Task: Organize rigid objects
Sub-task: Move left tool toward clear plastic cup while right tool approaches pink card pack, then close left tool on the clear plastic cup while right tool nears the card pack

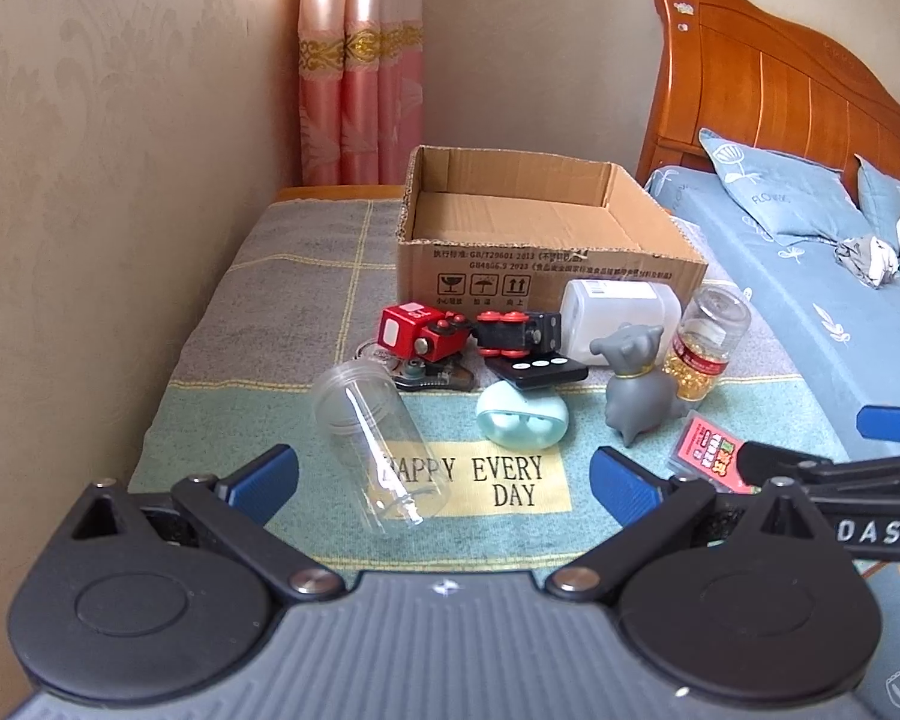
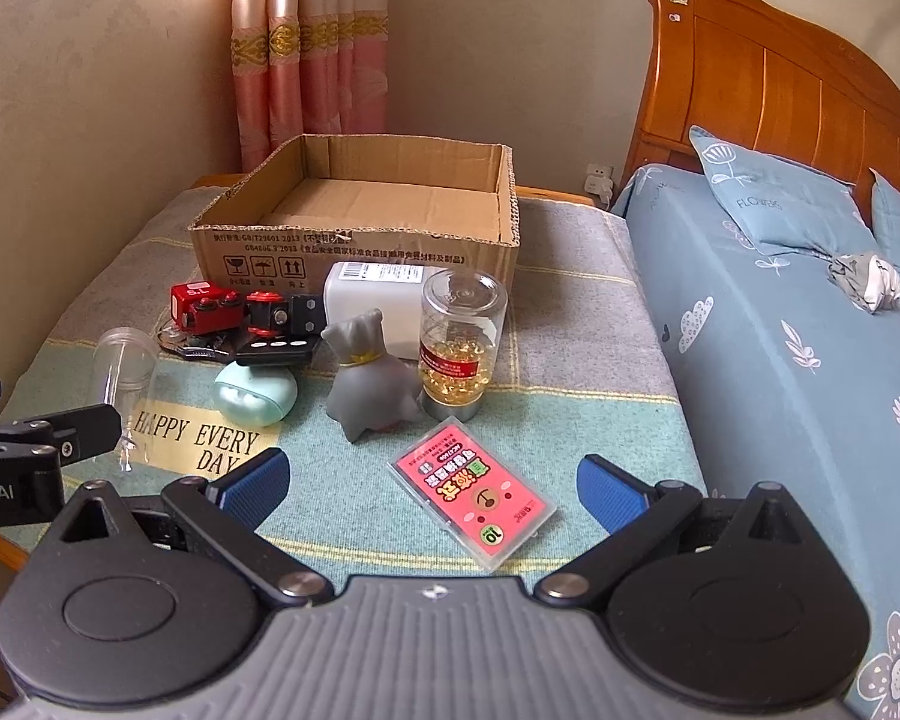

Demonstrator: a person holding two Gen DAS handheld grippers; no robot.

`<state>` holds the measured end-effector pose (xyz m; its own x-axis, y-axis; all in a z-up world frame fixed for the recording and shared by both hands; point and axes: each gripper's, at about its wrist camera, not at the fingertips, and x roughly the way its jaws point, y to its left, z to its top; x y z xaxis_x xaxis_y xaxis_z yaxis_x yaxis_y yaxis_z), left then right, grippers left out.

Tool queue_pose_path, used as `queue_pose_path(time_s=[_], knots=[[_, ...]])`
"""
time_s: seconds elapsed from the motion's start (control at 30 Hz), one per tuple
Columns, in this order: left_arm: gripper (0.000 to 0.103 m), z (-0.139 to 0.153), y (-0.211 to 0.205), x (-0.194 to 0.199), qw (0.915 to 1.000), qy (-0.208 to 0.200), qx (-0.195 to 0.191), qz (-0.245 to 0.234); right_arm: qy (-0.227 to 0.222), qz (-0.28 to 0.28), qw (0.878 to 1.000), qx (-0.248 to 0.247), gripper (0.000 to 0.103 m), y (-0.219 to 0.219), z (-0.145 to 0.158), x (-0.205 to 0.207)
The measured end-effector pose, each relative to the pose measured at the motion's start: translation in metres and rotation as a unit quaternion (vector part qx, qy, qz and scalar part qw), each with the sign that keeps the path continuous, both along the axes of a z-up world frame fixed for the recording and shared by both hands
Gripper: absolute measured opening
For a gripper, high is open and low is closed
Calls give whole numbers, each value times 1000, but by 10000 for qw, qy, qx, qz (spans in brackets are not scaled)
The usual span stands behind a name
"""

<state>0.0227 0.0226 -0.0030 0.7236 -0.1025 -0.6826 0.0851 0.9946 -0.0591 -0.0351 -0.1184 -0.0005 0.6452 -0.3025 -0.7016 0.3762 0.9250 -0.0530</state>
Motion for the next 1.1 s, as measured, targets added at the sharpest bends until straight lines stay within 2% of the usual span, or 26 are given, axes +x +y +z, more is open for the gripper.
queue_pose_path(time_s=[0.23, 0.53, 0.77, 0.93, 1.1], knots=[[102, -20, 8, 13, 9991, 194, 277, -262, 233, 31, 9997, -7, 103, -19, -27, 9], [102, -46, 17, 26, 9982, 480, 280, -229, 770, -195, 9967, 144, 103, -44, -74, 10], [102, -59, 19, 35, 9971, 643, 310, -266, 850, -585, 9942, 317, 103, -76, -84, 3], [102, -64, 23, 40, 9958, 748, 448, -284, 839, -1128, 9891, 426, 103, -101, -83, -2], [102, -68, 33, 37, 9938, 860, 631, -315, 821, -1175, 9884, 509, 103, -109, -83, -3]])
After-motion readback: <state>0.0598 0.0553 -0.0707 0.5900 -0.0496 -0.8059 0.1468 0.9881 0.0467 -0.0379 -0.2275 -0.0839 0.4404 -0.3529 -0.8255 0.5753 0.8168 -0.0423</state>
